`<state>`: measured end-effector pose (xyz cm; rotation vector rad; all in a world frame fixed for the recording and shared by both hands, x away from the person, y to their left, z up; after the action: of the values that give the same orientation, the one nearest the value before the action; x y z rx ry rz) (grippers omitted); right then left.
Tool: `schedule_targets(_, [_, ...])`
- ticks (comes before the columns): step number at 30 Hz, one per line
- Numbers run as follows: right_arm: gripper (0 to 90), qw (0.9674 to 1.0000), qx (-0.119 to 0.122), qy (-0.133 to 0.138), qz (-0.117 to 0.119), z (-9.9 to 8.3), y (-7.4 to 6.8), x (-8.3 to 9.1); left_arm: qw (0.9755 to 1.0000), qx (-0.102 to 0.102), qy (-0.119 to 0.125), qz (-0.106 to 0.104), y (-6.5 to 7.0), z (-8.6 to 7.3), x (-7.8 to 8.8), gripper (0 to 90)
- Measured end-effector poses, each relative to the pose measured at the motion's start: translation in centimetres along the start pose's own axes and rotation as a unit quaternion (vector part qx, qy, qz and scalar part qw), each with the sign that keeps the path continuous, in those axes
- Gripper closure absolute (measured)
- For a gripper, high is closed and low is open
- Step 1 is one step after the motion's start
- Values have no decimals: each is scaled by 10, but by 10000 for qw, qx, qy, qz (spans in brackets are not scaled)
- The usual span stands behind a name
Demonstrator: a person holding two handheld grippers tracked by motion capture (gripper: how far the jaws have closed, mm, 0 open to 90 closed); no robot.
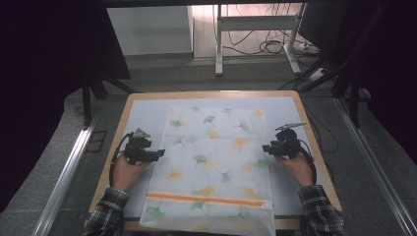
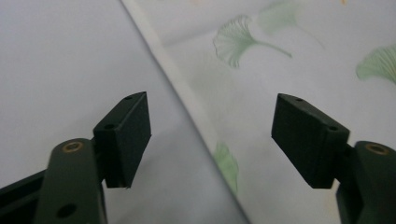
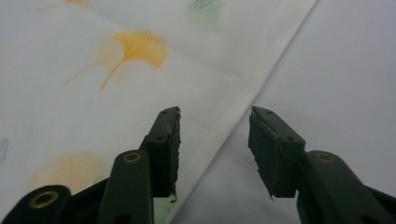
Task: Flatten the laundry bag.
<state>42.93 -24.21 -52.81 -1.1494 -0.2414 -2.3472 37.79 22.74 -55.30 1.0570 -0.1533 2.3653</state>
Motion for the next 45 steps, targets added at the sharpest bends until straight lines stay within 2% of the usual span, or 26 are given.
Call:
schedule_targets(1, [523, 10000, 0, 0, 0, 0, 0, 0, 10000, 0, 0, 0, 0, 0, 0, 301])
schedule_targets(3, [519, 9998, 92, -185, -58, -6, -4, -6, 10000, 34, -65, -12, -1, -7, 2, 306])
schedule_targets(4, [579, 9992, 199, -261, -209, -9, -8, -10, 9996, 149, -147, -172, 0, -14, -1, 326])
schedule_targets(5, [579, 9992, 199, -261, -209, -9, -8, -10, 9996, 149, -147, -172, 0, -14, -1, 332])
schedule_targets(6, [620, 9984, 265, -282, -405, -10, -11, -10, 9992, 195, -246, -238, 1, -17, -4, 332])
schedule_targets(7, [702, 9980, 316, -325, -442, -9, -14, -10, 9994, 78, -310, -157, 2, -18, -7, 347])
schedule_targets(8, [827, 9978, 379, -356, -400, -8, -19, -11, 9992, -86, -402, 22, 3, -16, -7, 397])
schedule_targets(10, [876, 9974, 474, -394, -374, -8, -21, -11, 9992, -181, -369, 33, 5, -16, -8, 444])
schedule_targets(13, [886, 9970, 543, -400, -374, -6, -21, -12, 9990, -270, -352, -57, 8, -15, -8, 661])
schedule_targets(14, [887, 9970, 549, -382, -380, -5, -20, -12, 9988, -354, -332, -84, 11, -15, -8, 661])
schedule_targets(16, [887, 9972, 542, -328, -392, 2, -17, -17, 9979, -510, -402, -10, 17, -11, -10, 819])
schedule_targets(19, [885, 9972, 549, -212, -458, 10, -13, -23, 9979, -508, -389, 25, 16, -7, -14, 874])
schedule_targets(23, [884, 9971, 539, -50, -527, 19, -6, -29, 9983, -472, -345, 46, 12, -2, -18, 882])
schedule_targets(26, [882, 9972, 492, 95, -550, 28, 0, -35, 9976, -520, -326, 313, 3, 10, -28, 883])
schedule_targets(30, [872, 9967, 538, 169, -590, 39, 5, -45, 9978, -507, -214, 374, -1, 13, -31, 867])
schedule_targets(32, [852, 9966, 552, 180, -579, 39, 7, -48, 9977, -515, -160, 401, -1, 11, -29, 828])
schedule_targets(33, [852, 9966, 552, 180, -579, 39, 7, -48, 9977, -515, -160, 401, -1, 11, -29, 774])
schedule_targets(34, [804, 9966, 559, 240, -556, 38, 7, -45, 9990, -339, -34, 275, -2, 11, -25, 701])
schedule_targets(35, [804, 9966, 559, 240, -556, 38, 7, -45, 9990, -339, -34, 275, -2, 11, -25, 652])
schedule_targets(36, [742, 9971, 531, 321, -441, 38, 7, -40, 9995, -222, 50, 205, -2, 10, -23, 587])
schedule_targets(37, [742, 9971, 531, 321, -441, 38, 7, -40, 9997, -126, 163, 113, -3, 10, -20, 587])
schedule_targets(38, [682, 9969, 550, 405, -388, 36, 5, -34, 9998, 42, 178, -69, -5, 9, -18, 441])
schedule_targets(39, [682, 9969, 550, 405, -388, 36, 5, -34, 9998, 42, 178, -69, -5, 9, -18, 401])
schedule_targets(40, [649, 9968, 567, 418, -366, 35, 4, -32, 9996, 132, 222, -114, -5, 8, -17, 401])
schedule_targets(43, [540, 9969, 593, 462, -234, 31, 1, -25, 9987, 274, 333, -285, -5, 5, -12, 295])
schedule_targets(45, [489, 9973, 553, 458, -141, 29, 1, -23, 9988, 257, 323, -278, -6, 3, -10, 250])
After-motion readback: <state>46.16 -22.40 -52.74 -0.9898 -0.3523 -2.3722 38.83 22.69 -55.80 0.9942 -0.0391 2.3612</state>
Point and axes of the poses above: each handheld gripper's, and its own axes: x roughly backward along the jaws, z roughly out of its top, y roughly to its right, the point moved 4 cm from there along -x, roughly forward along the jaws, and after that the axes turned 2 degrees about -z, right-handed, at the moved point
